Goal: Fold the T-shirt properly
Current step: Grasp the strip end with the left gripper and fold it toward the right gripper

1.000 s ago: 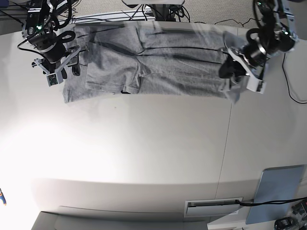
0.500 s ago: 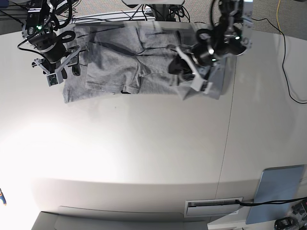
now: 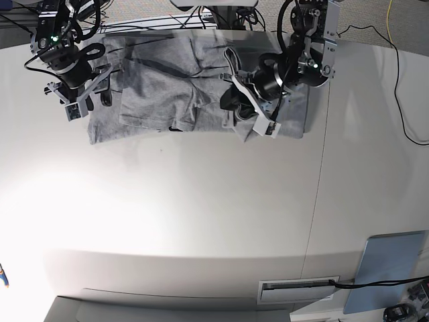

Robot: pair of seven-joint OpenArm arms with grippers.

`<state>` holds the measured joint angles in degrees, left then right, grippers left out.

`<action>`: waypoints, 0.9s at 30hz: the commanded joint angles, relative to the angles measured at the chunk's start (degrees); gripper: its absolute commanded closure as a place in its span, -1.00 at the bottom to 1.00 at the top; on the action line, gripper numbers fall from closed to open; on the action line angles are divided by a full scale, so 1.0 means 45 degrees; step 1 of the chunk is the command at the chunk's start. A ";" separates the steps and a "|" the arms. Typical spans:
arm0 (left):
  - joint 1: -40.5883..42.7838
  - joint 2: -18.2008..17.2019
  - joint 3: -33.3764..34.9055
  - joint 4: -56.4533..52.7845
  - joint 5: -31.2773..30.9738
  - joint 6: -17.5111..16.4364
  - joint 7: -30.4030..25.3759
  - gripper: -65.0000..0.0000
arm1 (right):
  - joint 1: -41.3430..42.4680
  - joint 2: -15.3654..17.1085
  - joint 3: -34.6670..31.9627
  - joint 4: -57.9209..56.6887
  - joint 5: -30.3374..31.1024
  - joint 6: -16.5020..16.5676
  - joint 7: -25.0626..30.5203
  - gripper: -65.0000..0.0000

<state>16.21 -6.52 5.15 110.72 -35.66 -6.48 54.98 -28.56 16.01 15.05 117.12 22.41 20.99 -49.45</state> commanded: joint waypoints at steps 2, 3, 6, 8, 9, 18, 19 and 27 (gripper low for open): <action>-0.0117 0.0039 -0.0005 0.0228 -0.0321 -0.0238 -0.0238 1.00 | 0.0029 0.0151 0.0087 0.0223 0.0015 0.0005 0.0228 0.18; -0.0112 0.0039 -0.0005 0.0228 -0.0364 -0.0233 -0.0243 1.00 | 0.0029 0.0151 0.0087 0.0223 0.0015 0.0005 0.0228 0.18; -0.0107 0.0039 -0.0005 0.0228 -0.0661 -0.0233 -0.0505 1.00 | 0.0029 0.0151 0.0087 0.0223 0.0015 0.0005 0.0219 0.18; -0.0112 0.0126 -0.0005 0.0228 -0.0787 -0.0238 -0.0554 0.90 | 0.0029 0.0151 0.0087 0.0223 0.0015 0.0005 0.0087 0.18; -0.0107 0.0214 -0.0005 0.0228 -0.0782 -0.0238 -0.0549 0.83 | 0.0029 0.0151 0.0087 0.0223 0.0015 0.0005 0.0005 0.18; -0.0112 0.0442 -0.0005 0.0228 -0.1506 -0.1496 -0.0413 0.30 | 0.0029 0.0151 0.0087 0.0223 0.0015 0.0005 -0.0209 0.17; -0.0117 0.0413 -0.0005 0.0228 -0.1506 -0.1506 -0.0418 0.30 | 0.0029 0.0151 0.0087 0.0223 0.0015 0.0005 -0.0199 0.17; -0.0117 0.0345 -0.0019 0.0233 -0.1156 -0.2181 -0.0393 0.30 | 0.0029 0.0155 0.0272 0.0223 -0.0593 0.0000 -0.0058 0.17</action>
<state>16.16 -5.13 5.13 110.72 -39.90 -16.25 53.93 -28.56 15.99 15.62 117.12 19.44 21.08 -51.00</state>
